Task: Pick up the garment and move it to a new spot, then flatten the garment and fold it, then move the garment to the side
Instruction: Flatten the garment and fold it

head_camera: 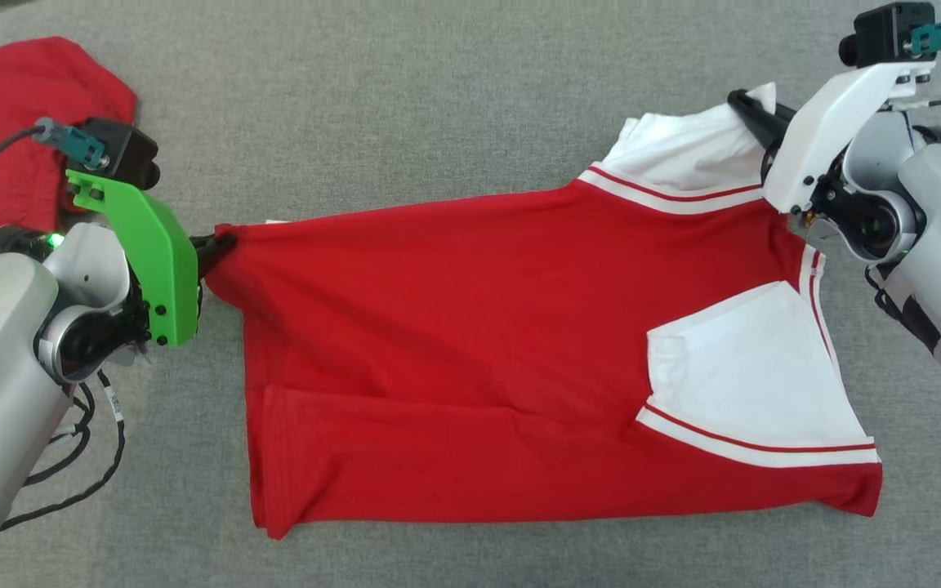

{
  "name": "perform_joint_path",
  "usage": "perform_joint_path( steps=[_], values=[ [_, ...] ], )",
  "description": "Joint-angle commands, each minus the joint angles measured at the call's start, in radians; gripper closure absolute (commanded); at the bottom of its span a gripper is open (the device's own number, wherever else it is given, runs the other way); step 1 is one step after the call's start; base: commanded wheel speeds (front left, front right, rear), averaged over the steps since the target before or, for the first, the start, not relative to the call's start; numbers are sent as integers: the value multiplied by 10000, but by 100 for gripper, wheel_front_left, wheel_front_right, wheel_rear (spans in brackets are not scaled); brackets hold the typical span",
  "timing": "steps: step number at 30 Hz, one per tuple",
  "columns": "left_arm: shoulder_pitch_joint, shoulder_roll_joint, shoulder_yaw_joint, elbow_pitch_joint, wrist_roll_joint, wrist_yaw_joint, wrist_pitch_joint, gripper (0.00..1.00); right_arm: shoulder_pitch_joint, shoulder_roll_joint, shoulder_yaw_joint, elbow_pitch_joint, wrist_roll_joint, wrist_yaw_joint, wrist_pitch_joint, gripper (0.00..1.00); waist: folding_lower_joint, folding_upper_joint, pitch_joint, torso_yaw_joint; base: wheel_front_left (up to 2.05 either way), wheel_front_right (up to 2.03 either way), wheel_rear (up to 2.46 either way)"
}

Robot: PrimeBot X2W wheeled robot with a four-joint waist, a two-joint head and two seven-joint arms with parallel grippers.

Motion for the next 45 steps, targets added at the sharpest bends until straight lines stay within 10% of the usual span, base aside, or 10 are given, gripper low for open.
perform_joint_path(
  steps=[1,42,43,45],
  values=[
    [180,85,-104,79,-130,21,33,100,240,-87,109,-63,148,5,-23,100,0,0,-472,-231,0,0,0],
    [1449,577,-2306,-247,-1037,20,1669,100,3399,-2316,2316,-3441,2045,5,1938,100,0,0,-2596,-808,0,0,0],
    [1517,566,-2332,-260,-1080,20,1687,100,3484,-2292,2335,-3412,2062,5,1978,93,0,0,-2623,-811,0,0,0],
    [1605,582,-2371,-271,-1161,20,1705,58,3585,-2239,2355,-3367,2059,5,1979,50,0,0,-2669,-817,0,0,0]
  ],
)
